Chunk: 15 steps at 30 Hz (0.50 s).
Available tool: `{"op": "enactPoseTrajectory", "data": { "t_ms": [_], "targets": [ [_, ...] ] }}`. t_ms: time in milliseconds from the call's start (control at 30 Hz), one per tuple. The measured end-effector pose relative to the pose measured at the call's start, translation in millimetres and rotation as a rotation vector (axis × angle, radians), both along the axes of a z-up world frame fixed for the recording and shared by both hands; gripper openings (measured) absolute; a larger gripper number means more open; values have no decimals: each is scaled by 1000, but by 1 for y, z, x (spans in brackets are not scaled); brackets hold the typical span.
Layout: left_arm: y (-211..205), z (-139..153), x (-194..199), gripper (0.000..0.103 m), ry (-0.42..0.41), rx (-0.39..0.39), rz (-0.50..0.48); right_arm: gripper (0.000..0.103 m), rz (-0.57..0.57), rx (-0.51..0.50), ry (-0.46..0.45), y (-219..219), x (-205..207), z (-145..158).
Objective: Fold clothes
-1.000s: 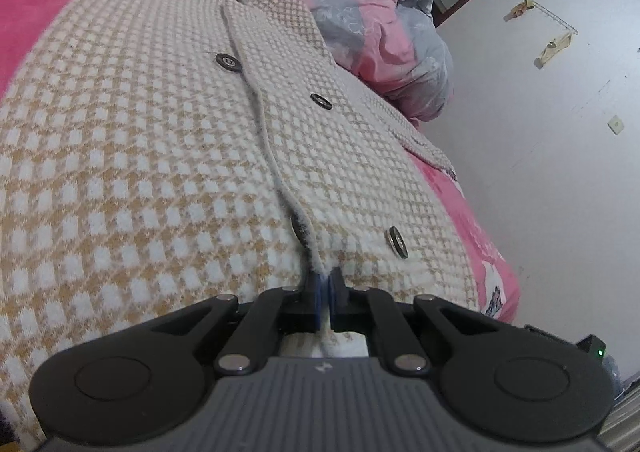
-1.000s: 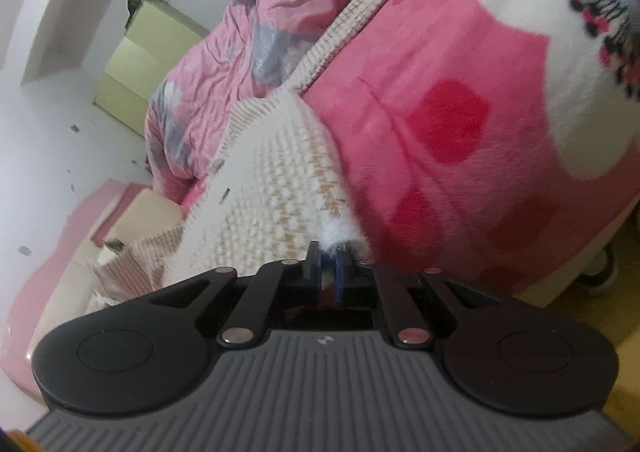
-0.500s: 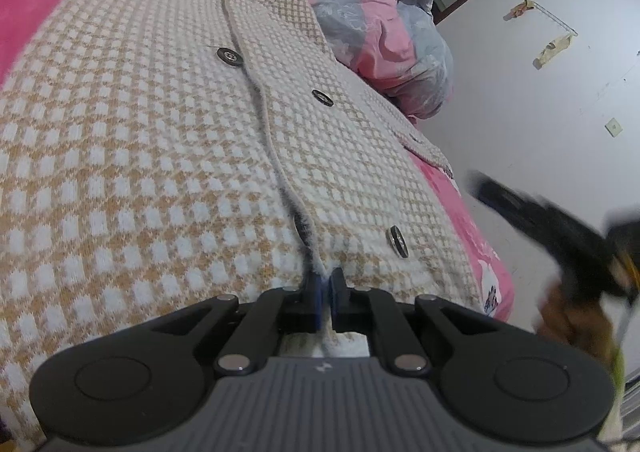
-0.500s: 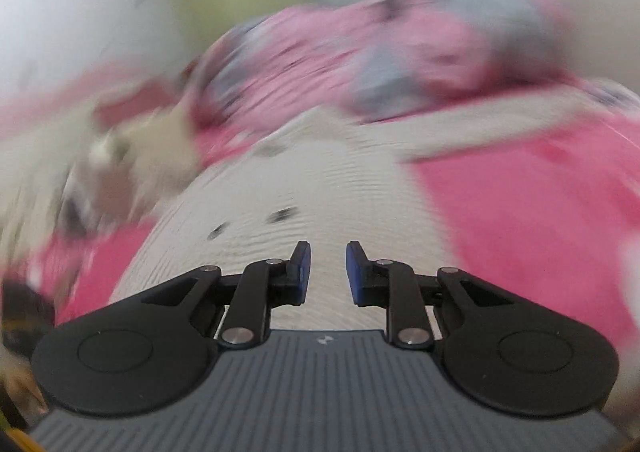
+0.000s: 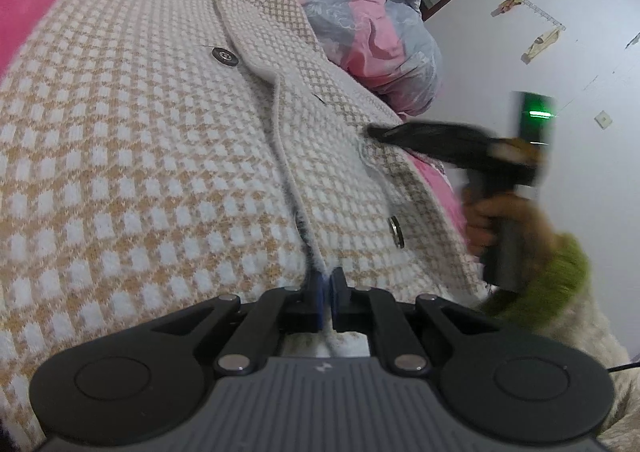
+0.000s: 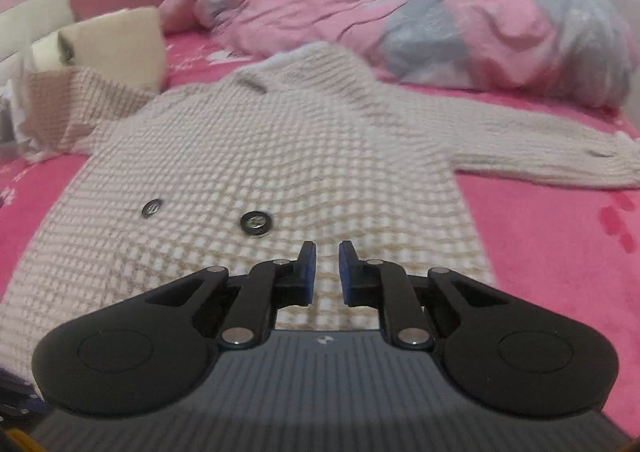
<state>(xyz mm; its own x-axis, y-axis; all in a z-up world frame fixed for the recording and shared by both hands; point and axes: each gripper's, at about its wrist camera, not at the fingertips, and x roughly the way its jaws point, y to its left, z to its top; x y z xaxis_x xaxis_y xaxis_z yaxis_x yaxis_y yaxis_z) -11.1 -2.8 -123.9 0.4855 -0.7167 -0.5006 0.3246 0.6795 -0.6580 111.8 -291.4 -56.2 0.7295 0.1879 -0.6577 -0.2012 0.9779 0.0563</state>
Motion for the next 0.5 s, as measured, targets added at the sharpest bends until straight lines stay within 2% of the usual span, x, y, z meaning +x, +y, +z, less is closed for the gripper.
{"op": "enactPoseTrajectory", "data": {
  "t_ms": [133,233,300,367,433,500],
  "targets": [
    [-4,1,-5,6,-25,24,15,8,-26,-8,36,-5,30,-41],
    [-3,-1,-7,6,-27,15,24,9,-81,92,64,-11,28,-16],
    [-3,-2,-6,6,-21,11,25,11,-66,111,18,-8,25,-6],
    [-4,1,-5,7,-27,29,15,12,-51,98,25,-5,32,-17],
    [-4,5,-7,8,-33,49,10,11,-32,69,45,-2,42,-44],
    [-1,12,-11,9,-47,72,6,11,-30,104,25,-6,40,-45]
  ]
}}
